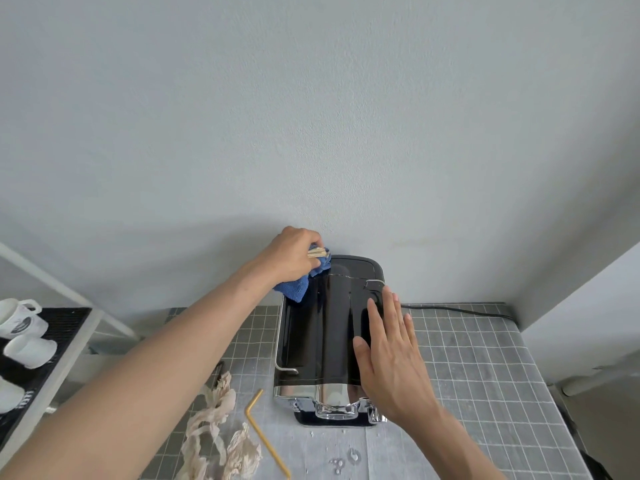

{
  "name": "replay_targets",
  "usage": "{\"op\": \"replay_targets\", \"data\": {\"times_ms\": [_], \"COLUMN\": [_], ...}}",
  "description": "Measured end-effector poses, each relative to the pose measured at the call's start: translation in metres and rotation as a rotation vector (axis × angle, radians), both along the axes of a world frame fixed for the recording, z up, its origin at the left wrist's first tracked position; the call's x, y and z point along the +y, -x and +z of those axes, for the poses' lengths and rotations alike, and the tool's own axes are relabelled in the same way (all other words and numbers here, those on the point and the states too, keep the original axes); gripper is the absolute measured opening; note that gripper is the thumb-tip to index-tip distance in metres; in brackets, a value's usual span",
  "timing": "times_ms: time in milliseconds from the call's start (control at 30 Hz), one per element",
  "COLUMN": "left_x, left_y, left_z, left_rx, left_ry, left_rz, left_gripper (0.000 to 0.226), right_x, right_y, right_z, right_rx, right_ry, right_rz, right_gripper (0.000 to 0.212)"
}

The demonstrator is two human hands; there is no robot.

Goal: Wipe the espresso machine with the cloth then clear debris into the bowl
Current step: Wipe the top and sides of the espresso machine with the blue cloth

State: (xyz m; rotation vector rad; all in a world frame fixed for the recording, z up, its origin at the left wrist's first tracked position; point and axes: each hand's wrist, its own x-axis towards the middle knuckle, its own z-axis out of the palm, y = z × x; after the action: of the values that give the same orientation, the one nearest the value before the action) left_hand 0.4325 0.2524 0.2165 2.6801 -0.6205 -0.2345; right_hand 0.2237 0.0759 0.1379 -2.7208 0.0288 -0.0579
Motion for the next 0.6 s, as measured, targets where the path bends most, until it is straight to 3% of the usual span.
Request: {"op": "replay_targets", "data": {"times_ms": [167,367,600], "left_x": [-0.038,-0.085,-0.043], "left_y": [-0.006,0.008,0.002], "left_z": [0.003,0.001,0.009], "left_rx": [0.048,0.045,0.057], "left_ry": [0.021,-0.003,-0.058], "left_rz": [-0.076,-0.291,-0.247], "left_gripper": [0.031,0.024,0.030], "right_x": [0.001,0.002,0.003], "right_y": [0.000,0.000,0.000], "right_z": [0.002,0.004,0.006], "right_rx": [0.010,0.018,0.025], "right_ry": [0.001,0.004,-0.005], "right_rz": [-0.001,-0.010,-0.005], "right_gripper": [0.066,0.067,0.068]}}
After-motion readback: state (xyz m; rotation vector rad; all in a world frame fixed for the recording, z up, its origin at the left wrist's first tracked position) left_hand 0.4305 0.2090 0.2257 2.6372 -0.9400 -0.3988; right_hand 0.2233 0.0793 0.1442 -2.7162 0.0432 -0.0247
